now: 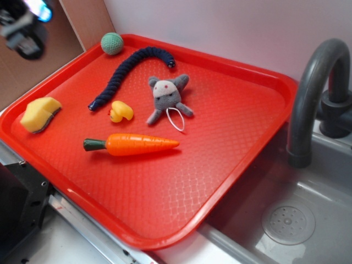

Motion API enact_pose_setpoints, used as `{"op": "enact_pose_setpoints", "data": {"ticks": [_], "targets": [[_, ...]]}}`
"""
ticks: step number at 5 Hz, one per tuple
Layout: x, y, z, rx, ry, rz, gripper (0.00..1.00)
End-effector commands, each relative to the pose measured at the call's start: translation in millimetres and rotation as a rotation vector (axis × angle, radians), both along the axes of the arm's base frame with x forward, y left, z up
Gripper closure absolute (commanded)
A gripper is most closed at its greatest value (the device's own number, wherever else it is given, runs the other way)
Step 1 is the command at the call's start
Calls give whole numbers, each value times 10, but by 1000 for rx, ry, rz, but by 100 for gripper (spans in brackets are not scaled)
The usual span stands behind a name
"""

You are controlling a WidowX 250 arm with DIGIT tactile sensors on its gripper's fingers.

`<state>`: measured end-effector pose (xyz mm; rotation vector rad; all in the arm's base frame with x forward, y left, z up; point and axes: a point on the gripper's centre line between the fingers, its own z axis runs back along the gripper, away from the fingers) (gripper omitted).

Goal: Grab the carrot.

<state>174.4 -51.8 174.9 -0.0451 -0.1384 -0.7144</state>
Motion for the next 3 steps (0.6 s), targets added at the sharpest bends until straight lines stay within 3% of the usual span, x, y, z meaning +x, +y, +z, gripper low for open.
{"op": "enact_pose_setpoints", "data": {"ticks": [1, 2, 3], "targets": [[125, -237, -350, 19, 60, -83, 0], [170, -282, -674, 60, 130, -104, 0], [144, -322, -896, 56, 165, -138, 0]]}}
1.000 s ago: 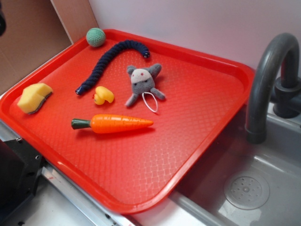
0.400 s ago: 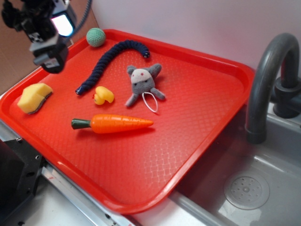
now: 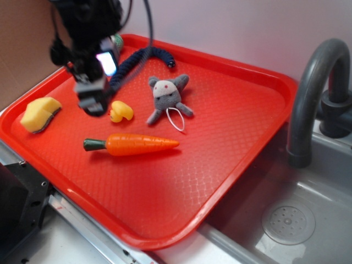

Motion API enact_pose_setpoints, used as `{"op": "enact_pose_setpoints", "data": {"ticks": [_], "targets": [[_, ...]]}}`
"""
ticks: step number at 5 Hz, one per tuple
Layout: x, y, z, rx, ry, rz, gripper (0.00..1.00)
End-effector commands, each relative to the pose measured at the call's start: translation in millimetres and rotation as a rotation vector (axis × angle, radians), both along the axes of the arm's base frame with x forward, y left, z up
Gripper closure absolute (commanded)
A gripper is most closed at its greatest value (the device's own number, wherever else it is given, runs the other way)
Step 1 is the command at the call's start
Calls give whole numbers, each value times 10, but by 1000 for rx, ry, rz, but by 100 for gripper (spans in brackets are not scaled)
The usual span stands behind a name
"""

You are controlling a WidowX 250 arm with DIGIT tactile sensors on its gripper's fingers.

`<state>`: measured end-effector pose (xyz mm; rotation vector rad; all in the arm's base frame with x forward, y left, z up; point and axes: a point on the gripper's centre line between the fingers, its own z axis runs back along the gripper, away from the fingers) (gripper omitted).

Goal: Grab the carrot.

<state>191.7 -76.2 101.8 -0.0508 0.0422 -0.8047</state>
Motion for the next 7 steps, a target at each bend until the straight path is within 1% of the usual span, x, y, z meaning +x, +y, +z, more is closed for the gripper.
{"op": "enact_pose_setpoints", "data": {"ticks": [1, 2, 3, 4, 5, 6, 7], "targets": [[-59, -70, -351, -58, 1, -90, 0], [-76, 8, -566, -109, 1, -222, 0], [-86, 60, -706, -67, 57, -213, 0], [-80, 40, -828, -45, 64, -230, 0], [-94, -5, -893, -22, 67, -230, 100], [-109, 2, -903, -31, 48, -240, 100], [-121, 19, -924, -29, 43, -244, 100]]}}
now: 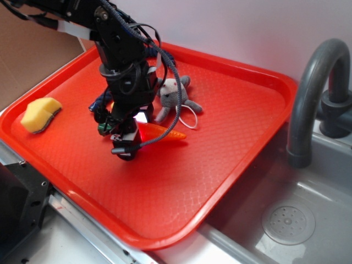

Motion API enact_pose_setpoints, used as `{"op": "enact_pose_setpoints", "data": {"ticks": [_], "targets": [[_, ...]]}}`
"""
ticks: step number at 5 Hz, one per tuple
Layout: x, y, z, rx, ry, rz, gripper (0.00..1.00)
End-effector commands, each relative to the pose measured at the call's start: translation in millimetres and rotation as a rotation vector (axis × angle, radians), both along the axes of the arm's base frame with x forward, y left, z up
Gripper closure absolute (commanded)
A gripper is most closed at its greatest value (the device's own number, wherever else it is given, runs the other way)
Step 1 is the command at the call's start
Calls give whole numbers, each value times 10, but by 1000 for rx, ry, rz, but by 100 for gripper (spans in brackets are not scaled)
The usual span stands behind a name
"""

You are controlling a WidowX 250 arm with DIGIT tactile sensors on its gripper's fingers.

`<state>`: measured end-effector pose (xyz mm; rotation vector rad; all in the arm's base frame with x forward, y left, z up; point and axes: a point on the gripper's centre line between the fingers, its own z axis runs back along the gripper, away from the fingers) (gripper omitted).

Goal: Grab the carrot.

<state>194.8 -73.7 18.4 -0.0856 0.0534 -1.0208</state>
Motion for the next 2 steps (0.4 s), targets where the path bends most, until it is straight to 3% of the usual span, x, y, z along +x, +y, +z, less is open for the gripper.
{"op": "enact_pose_setpoints", "data": {"ticks": [1, 2], "targets": [[-148, 104, 383, 48, 13, 219, 100], [-145, 62, 881, 143, -41, 473, 100]]}}
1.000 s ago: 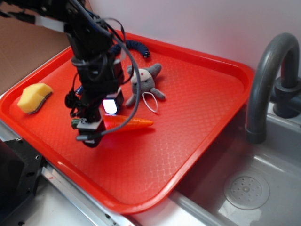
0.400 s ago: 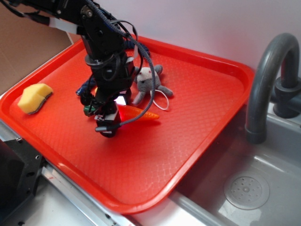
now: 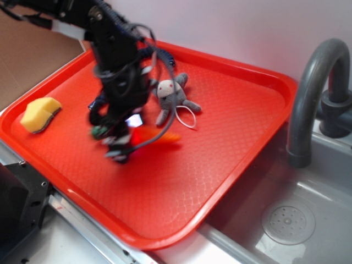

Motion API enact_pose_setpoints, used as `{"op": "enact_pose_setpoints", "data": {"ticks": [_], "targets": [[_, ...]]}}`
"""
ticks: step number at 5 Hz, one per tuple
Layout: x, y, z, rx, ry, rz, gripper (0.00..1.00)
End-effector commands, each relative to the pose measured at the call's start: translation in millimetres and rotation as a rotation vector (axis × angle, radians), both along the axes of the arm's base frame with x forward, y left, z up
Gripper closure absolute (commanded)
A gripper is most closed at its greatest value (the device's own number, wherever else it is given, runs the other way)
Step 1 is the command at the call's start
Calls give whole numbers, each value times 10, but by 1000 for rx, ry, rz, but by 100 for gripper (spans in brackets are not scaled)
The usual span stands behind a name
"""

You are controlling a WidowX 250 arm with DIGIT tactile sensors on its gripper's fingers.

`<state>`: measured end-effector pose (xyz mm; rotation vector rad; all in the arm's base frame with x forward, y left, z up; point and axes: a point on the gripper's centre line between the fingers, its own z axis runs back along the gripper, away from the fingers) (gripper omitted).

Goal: Grab the carrot.

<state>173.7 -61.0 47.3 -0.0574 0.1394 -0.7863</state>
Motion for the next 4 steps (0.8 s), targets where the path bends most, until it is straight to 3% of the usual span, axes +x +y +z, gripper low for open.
{"op": "enact_pose_setpoints", "data": {"ticks": [1, 2, 3, 4], "targets": [[-14, -124, 1095, 76, -123, 490, 100], [-92, -118, 1398, 77, -166, 742, 100], [-74, -119, 1603, 20, -244, 941, 100], [58, -142, 1548, 27, -177, 873, 0]]}}
